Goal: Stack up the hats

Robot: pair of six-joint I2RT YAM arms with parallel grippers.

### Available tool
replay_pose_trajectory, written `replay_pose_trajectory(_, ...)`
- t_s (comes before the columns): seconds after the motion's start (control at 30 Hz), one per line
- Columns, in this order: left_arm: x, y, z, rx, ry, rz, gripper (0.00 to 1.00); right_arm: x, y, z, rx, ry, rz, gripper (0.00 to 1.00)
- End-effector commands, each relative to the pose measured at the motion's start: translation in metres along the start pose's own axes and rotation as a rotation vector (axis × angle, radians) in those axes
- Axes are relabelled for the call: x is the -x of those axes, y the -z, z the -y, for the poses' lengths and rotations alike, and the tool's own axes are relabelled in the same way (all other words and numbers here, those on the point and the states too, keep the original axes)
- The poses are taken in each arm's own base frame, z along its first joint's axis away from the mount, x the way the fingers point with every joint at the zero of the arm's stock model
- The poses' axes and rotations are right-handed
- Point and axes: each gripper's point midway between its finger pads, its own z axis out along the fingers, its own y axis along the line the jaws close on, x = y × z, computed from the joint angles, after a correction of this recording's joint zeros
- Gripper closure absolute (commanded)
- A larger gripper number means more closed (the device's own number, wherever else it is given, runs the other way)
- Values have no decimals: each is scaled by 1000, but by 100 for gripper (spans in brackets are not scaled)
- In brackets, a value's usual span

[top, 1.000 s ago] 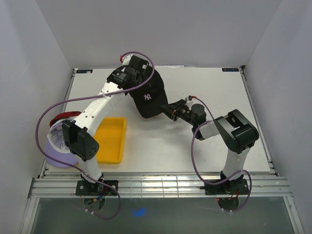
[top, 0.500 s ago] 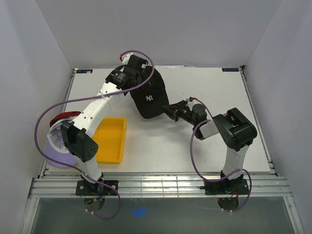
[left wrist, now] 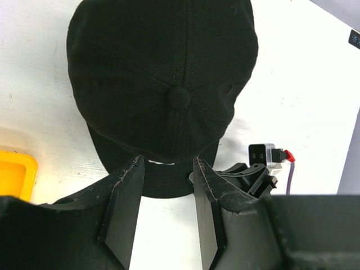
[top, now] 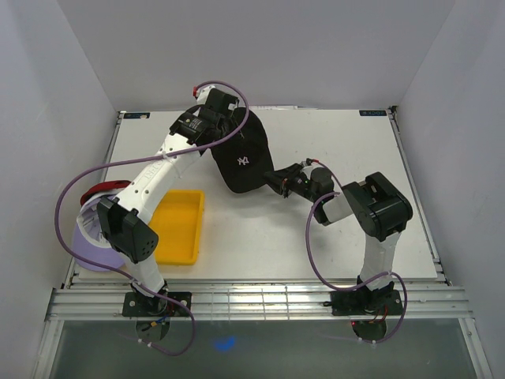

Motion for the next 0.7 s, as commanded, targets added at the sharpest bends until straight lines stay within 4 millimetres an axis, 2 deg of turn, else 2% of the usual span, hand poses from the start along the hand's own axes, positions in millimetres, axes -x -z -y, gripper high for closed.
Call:
replay_pose_trajectory(0.0,22,28,3,-48,21,68,49,17,7,73,-248,-115,67,75)
replay_pose_trajectory(0.1,21,26,1,-46,20,63,49,18,6,74,-258,-102,65,69)
replay_pose_trajectory(0.4,18,28,-10,-39,27,62,48,23,3,84,-297,-98,62,59)
replay_pose_trajectory(0.67,21,33,-16,-43,33,69,48,26,-4,79,-296,-71,58,53)
